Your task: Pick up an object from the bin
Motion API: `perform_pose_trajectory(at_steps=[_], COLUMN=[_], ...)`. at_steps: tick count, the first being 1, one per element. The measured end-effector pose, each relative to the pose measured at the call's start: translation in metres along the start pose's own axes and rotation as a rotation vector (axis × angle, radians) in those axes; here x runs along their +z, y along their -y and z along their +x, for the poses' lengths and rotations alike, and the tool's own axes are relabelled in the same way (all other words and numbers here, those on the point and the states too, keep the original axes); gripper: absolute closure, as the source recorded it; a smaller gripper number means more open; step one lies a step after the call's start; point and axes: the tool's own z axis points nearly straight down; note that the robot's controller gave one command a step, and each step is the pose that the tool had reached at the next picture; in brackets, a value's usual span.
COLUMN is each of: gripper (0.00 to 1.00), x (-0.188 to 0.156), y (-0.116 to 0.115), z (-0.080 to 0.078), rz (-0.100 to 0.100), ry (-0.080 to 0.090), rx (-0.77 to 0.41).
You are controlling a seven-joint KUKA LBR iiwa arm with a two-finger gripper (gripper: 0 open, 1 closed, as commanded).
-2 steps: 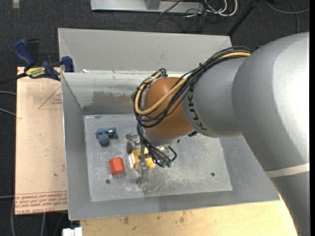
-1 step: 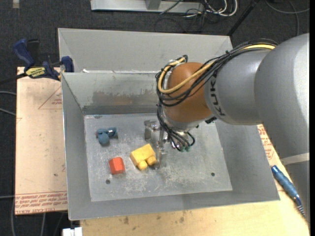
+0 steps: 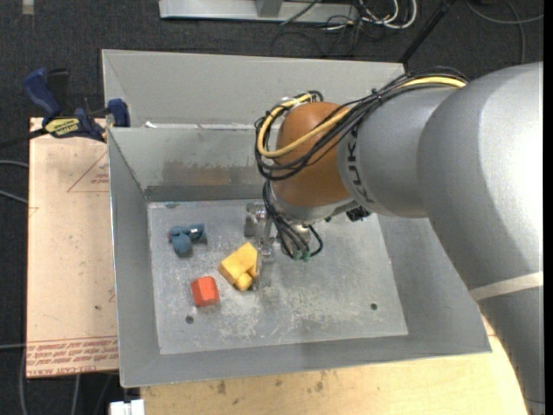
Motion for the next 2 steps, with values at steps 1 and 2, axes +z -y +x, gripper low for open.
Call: perform_pose_trajectory(at_steps=[1, 2], gripper=[0.0, 0.0], x=[0.0, 0.0], y=[-0.024, -0.062], z=[-0.035, -0.014], rz=[0.0, -0.001], ry=[0.002, -0.003], rx=[-0.247, -0.142])
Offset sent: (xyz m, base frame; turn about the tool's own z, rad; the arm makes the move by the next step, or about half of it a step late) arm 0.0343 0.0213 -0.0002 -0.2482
